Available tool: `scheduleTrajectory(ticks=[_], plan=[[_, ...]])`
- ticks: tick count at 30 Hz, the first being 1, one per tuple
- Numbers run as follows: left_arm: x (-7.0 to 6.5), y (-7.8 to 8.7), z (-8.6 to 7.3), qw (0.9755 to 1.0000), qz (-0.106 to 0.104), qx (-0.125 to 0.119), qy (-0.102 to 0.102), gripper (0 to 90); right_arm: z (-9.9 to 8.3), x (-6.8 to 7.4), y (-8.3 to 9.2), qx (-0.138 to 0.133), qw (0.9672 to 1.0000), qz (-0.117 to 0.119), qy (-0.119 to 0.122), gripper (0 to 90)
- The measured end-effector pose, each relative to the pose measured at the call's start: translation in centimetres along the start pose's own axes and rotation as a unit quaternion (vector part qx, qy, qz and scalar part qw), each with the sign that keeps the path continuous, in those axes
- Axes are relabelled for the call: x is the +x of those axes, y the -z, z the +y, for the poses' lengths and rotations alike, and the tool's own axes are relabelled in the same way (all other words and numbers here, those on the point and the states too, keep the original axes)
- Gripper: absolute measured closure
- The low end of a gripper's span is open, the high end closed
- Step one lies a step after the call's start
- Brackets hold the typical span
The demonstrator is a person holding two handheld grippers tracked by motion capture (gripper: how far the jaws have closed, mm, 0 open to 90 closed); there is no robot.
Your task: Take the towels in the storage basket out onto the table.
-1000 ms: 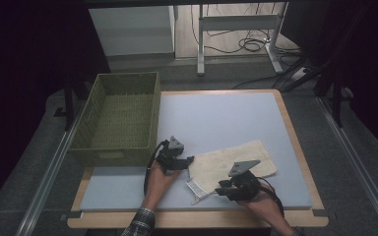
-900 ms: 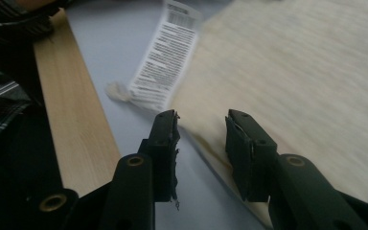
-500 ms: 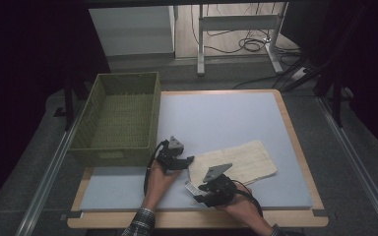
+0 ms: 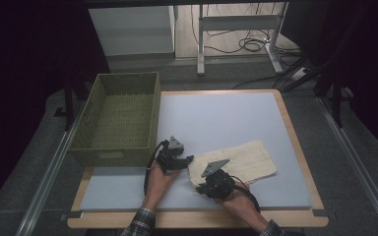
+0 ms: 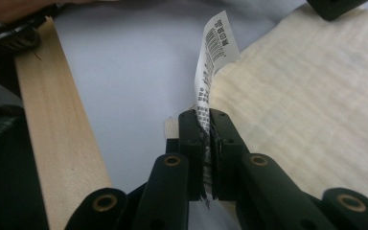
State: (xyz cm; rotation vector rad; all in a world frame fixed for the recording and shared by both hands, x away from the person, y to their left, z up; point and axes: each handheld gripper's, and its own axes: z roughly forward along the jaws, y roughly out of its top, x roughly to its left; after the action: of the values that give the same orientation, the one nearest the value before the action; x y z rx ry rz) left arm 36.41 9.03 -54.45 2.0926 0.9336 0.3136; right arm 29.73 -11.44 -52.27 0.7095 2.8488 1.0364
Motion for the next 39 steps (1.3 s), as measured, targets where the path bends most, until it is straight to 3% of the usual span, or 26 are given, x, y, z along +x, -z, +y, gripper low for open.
scheduleTrajectory(ticks=[2,4,10,14,21,23,35,39], plan=[[-0.4,0.0,0.0,0.9997,-0.011,-0.001,-0.02,80.6,-0.3,-0.7,0.1,-0.006,0.9993,0.029,-0.022,85.6],[-0.7,0.1,0.0,0.9997,0.004,-0.005,-0.022,86.9,-0.5,-1.1,0.2,-0.016,0.998,0.048,-0.04,85.7],[-1.0,1.6,-0.3,0.9987,0.031,-0.041,0.001,87.7,0.5,-0.3,0.3,-0.036,0.9978,0.051,-0.022,85.6],[-1.1,2.1,0.6,0.998,0.028,-0.057,0.004,87.5,1.1,0.1,1.4,-0.049,0.9981,0.037,-0.007,85.4],[-2.4,0.9,2.9,0.9978,0.027,-0.055,-0.025,87.0,-0.1,-1.5,4.4,-0.082,0.9952,0.028,-0.046,84.5],[-2.6,0.4,3.6,0.9977,0.026,-0.054,-0.032,86.9,-0.8,-2.1,5.0,-0.086,0.9947,0.016,-0.055,84.5],[-4.6,-2.9,7.2,0.9967,0.019,-0.045,-0.065,86.8,-3.6,-4.4,7.5,-0.107,0.9898,-0.021,-0.092,84.0],[-5.4,-3.9,8.1,0.996,0.014,-0.046,-0.075,86.7,-4.8,-5.2,8.6,-0.116,0.9866,-0.032,-0.111,83.9]])
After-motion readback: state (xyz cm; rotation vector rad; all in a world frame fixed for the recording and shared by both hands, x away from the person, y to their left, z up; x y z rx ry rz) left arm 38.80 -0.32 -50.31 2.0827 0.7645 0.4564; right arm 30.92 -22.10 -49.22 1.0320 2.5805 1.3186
